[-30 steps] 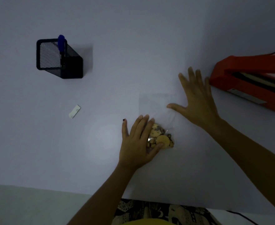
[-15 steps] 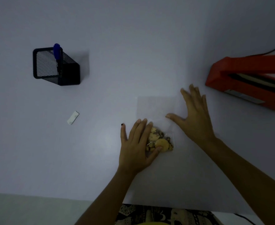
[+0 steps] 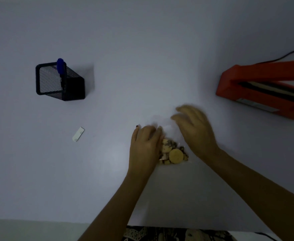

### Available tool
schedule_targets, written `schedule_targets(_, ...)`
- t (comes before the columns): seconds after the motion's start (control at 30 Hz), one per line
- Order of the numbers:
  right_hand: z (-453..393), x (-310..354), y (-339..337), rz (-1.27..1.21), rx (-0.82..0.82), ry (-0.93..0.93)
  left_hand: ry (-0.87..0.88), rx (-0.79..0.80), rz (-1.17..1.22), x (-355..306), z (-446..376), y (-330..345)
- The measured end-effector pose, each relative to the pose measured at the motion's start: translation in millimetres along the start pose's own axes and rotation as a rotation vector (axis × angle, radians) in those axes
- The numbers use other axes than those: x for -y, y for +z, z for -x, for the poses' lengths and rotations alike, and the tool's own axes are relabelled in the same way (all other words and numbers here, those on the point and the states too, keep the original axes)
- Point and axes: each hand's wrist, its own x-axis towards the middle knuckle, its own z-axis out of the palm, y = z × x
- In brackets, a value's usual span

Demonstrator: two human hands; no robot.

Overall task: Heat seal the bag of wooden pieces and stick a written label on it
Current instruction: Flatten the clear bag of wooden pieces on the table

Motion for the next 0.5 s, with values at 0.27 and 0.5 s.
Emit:
schedule_targets(0.27, 8, -30, -6, -0.034, 0.234, -0.419, 0.050, 0.035, -0.042, 9, -12, -4)
schedule_targets(0.5, 10, -39, -20, 0.117, 0.214, -0.442, 0.033, 0.004, -0.043, 8, -17, -5)
